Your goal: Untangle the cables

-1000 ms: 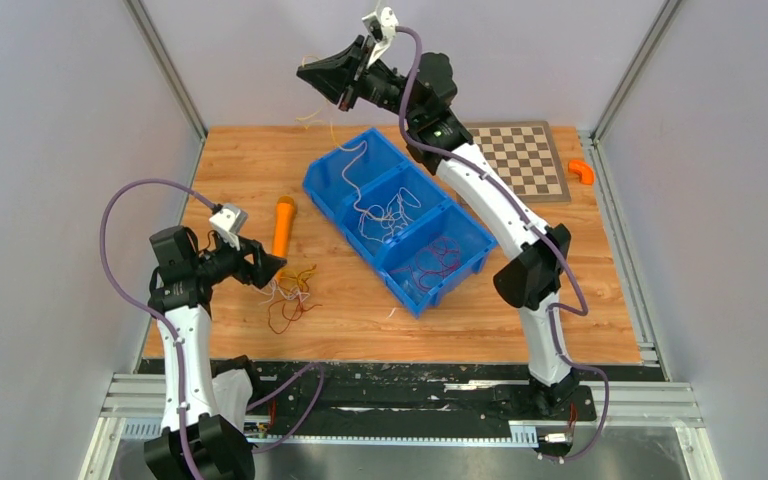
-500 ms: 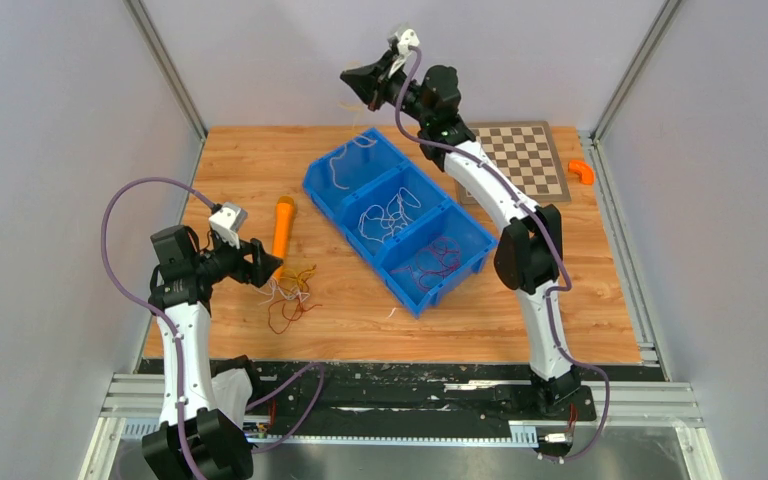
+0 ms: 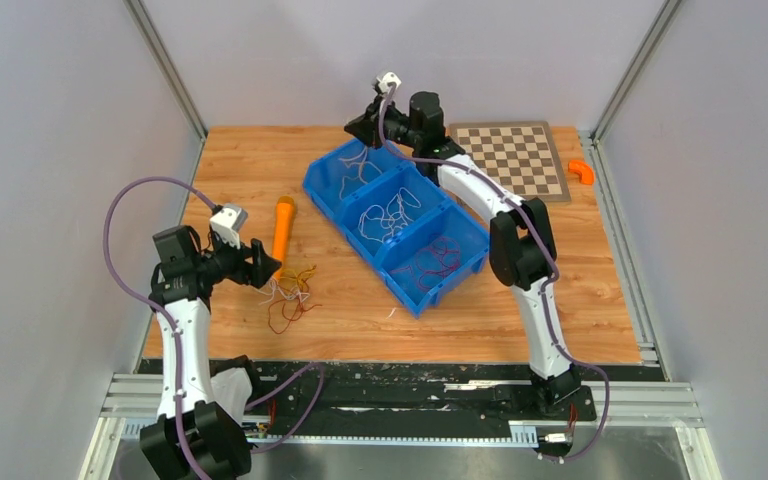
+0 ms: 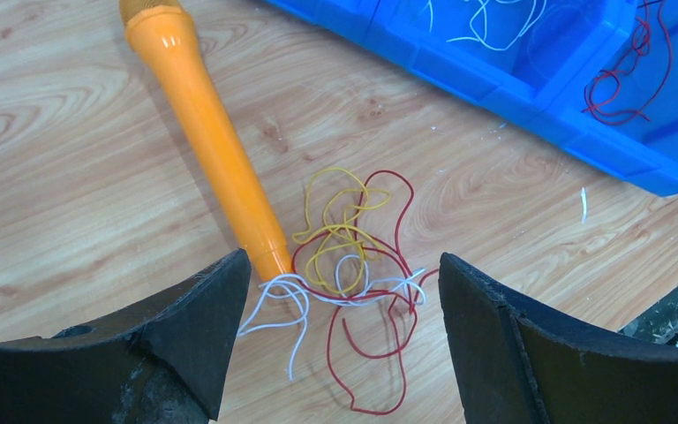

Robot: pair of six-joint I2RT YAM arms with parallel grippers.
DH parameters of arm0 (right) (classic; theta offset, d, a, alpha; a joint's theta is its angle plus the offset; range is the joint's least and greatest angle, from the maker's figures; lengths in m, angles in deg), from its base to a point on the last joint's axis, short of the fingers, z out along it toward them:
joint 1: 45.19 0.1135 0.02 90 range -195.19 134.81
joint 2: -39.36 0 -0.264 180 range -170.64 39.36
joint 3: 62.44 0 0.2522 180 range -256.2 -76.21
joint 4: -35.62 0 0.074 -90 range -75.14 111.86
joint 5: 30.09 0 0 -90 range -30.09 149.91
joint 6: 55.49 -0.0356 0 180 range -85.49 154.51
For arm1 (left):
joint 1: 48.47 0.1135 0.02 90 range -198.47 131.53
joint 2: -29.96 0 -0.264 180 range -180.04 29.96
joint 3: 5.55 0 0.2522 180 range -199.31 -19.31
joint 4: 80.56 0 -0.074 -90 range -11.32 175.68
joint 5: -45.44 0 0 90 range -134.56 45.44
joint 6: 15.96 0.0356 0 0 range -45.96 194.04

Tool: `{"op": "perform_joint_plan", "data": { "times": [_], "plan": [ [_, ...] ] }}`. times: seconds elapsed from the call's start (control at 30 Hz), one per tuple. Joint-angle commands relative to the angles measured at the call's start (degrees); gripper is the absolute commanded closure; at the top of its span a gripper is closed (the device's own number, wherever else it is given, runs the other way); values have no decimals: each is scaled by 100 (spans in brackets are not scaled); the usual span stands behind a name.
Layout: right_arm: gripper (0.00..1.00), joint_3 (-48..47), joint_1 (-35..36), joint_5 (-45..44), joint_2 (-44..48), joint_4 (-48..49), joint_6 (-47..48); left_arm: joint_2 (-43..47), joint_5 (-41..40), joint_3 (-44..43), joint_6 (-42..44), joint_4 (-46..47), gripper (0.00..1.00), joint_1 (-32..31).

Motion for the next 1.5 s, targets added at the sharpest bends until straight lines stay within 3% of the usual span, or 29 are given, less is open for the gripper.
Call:
{"op": "perform_joint_plan", "data": {
  "times": [0.0, 0.07, 0.17, 0.4, 0.6, 0.77, 1.03, 1.23, 1.3, 1.47],
  "plan": [
    [73, -253, 1, 61, -256, -388, 283, -89, -82, -145, 80, -105, 13, 37],
    [47, -99, -4, 60, -91, -465, 311, -133, -89, -205, 104, -177, 13, 39],
    [30, 274, -11, 95, 344, -606, 332, -306, -76, -377, 200, -432, 12, 39],
    [6, 1165, -12, 669, 1445, -1628, 336, -1061, -103, -715, 699, -1254, 22, -130],
    [5, 2013, 35, 1370, 2121, -2310, 329, -1735, -637, -754, 728, -892, 35, -840],
    [6, 2331, 49, 1785, 2306, -2698, 329, -2207, -850, -843, 2147, -720, 44, -1233],
    [6, 2539, 34, 1838, 2593, -2781, 496, -2957, -1184, -1070, 4067, -562, 47, -1461],
    [8, 2562, -11, 1782, 2647, -2830, 575, -3386, -1416, -926, 4036, 118, 47, -1917],
    [8, 2563, -19, 1762, 2666, -2850, 602, -3556, -1599, -909, 4074, 193, 52, -2062],
    [9, 2532, -39, 1750, 2697, -2876, 665, -3400, -1646, -1176, 3863, -281, 96, -2110]
  ]
}}
